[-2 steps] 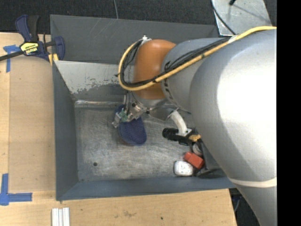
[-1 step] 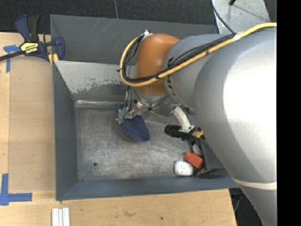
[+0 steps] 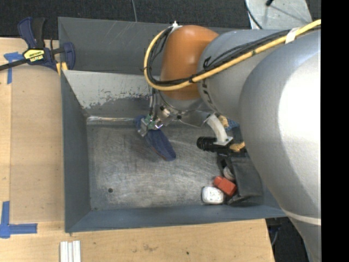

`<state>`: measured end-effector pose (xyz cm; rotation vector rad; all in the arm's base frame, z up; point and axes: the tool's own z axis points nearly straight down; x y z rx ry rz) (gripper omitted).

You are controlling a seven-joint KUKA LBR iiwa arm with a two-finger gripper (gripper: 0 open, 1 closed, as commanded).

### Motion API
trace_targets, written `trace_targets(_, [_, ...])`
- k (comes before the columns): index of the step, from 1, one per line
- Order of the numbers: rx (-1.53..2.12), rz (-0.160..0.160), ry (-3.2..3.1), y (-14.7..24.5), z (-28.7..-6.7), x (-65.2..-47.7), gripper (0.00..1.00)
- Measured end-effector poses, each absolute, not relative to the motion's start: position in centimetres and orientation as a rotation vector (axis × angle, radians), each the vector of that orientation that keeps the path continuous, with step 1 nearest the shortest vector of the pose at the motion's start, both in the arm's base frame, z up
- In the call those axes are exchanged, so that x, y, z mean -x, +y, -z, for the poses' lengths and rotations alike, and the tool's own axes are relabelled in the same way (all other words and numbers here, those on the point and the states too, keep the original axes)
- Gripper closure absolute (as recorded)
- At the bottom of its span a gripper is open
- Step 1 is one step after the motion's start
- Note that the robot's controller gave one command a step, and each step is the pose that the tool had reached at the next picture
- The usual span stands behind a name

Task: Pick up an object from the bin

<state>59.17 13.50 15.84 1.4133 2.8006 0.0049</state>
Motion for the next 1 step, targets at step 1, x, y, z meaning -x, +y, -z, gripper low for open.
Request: trace_targets(1, [-1.409,-0.004,2.804,13.42,-17.70,-59.27,1.00])
